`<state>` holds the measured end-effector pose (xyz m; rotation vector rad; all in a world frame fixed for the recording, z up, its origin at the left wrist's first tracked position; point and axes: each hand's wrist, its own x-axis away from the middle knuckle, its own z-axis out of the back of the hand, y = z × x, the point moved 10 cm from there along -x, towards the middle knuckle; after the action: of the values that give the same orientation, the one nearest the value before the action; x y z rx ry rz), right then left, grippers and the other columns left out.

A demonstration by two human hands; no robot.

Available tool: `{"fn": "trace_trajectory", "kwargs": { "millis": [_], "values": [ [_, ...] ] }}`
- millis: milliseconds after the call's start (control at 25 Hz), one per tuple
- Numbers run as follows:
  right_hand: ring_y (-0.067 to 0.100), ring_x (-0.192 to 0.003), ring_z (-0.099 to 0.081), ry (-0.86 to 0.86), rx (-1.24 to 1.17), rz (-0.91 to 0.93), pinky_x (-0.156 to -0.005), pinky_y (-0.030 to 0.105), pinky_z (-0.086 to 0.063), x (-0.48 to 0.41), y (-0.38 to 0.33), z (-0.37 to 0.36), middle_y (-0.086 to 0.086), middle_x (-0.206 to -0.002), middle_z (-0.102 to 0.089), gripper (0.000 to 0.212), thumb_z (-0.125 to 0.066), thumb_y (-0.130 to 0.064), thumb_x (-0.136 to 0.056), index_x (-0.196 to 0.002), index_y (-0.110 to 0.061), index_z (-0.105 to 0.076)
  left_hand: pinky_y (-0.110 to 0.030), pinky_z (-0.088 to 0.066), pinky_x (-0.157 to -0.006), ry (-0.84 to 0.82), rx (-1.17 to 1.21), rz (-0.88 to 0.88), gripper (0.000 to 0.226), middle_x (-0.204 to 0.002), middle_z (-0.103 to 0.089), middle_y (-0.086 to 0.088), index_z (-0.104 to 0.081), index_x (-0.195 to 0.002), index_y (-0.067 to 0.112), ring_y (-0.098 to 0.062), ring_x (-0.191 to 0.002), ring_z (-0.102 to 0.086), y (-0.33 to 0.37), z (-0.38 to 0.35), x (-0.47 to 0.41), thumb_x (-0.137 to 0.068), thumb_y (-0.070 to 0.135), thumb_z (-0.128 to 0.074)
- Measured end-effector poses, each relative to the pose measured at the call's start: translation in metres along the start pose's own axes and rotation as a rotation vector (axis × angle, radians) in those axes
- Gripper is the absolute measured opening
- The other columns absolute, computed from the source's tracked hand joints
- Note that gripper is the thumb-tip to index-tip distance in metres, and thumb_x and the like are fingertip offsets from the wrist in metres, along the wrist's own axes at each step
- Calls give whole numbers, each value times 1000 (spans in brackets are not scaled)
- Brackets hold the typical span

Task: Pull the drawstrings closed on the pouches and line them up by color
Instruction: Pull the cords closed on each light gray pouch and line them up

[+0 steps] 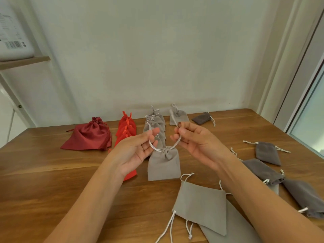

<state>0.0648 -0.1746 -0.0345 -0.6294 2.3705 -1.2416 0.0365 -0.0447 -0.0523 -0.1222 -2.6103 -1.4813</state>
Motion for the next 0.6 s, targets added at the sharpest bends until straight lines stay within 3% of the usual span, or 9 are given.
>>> {"fn": "trace_trajectory", "kwargs": {
  "millis": [120,200,400,600],
  "values": [
    [16,-81,-70,-23,226,82,-87,27,-54,3,-8,-2,7,-83,-73,20,-66,-3,-74,-92,-12,-68,-18,-53,-51,-17,-140,8,14,-68,-68,-1,-68,-87,2,-2,-45,-54,-3,-4,3,-80,9,-59],
    [19,-92,-70,-10,395,163,-92,27,-51,4,-14,-5,9,-88,-74,30,-70,-8,-73,-103,-13,-67,-16,-49,-47,-31,-275,-26,16,-63,-62,1,-69,-91,1,-2,-42,-47,-2,-6,4,-84,11,-60],
    [11,-105,-65,-47,607,265,-87,20,-49,6,-17,-18,-1,-106,-71,20,-69,-8,-73,-93,-7,-72,-18,-43,-46,-46,-464,-98,17,-63,-60,-3,-69,-96,-2,-5,-45,-43,-6,-13,6,-91,6,-55],
    [12,-76,-63,74,618,303,-76,23,-53,7,-25,-10,-3,-82,-71,22,-76,-15,-67,-89,-17,-73,-21,-46,-57,-204,-478,-201,19,-71,-66,-4,-72,-95,-1,-9,-60,-50,2,-32,13,-78,4,-64]
  ]
}}
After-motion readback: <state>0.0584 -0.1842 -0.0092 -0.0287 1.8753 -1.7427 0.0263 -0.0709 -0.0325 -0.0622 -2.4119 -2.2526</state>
